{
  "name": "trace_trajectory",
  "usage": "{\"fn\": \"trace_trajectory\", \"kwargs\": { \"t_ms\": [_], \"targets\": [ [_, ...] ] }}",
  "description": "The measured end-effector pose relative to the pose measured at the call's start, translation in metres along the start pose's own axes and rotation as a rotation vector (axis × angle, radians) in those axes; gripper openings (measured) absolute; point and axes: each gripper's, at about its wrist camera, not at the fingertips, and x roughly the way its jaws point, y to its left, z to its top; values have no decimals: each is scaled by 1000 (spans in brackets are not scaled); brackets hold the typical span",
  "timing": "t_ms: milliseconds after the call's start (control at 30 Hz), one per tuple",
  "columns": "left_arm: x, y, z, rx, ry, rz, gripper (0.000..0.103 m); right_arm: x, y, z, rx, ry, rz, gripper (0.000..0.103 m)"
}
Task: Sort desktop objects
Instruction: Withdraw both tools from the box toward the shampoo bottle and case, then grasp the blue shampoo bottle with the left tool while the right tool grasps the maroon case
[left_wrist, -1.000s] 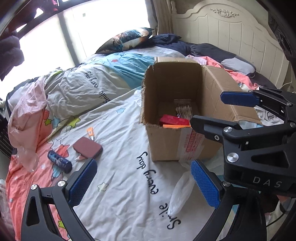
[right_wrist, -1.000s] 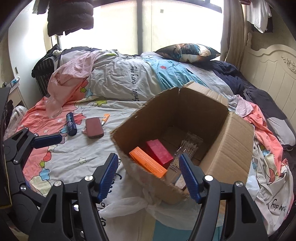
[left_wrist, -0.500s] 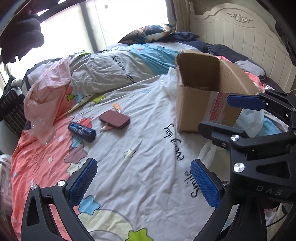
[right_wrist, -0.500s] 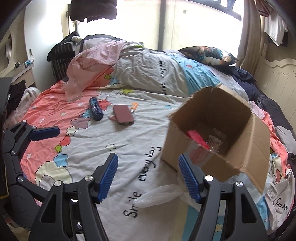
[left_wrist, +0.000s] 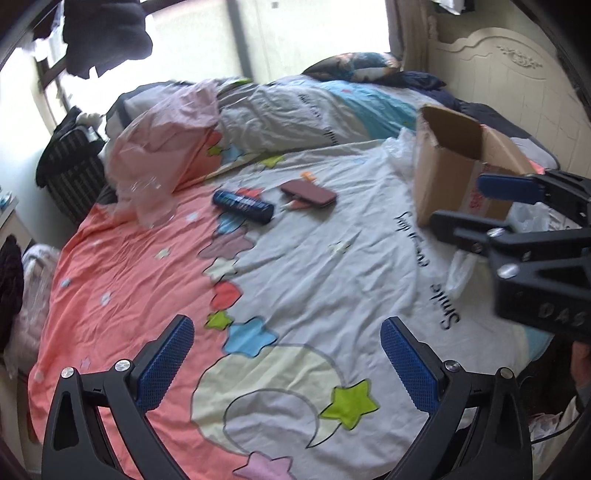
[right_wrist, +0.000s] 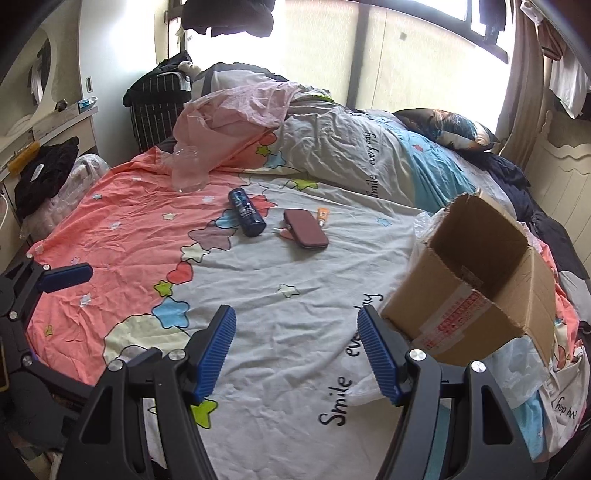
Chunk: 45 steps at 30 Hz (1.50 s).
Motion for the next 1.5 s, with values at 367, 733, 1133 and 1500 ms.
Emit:
{"fn": "trace_trajectory", "kwargs": {
  "t_ms": [367, 733, 1133, 1500],
  "targets": [
    [3, 54, -17, -79, 13, 44, 103, 28, 26, 19, 7, 44, -3, 65],
    [45, 76, 13, -127, 49, 39, 103, 78, 20, 45, 0, 103, 15, 65],
    [123, 88, 71, -200, 122, 2, 103, 157, -8, 80, -26, 180, 27, 65],
    [196, 75, 119, -237, 175, -17, 103, 221, -32, 100, -28, 230, 68, 65]
  ]
}}
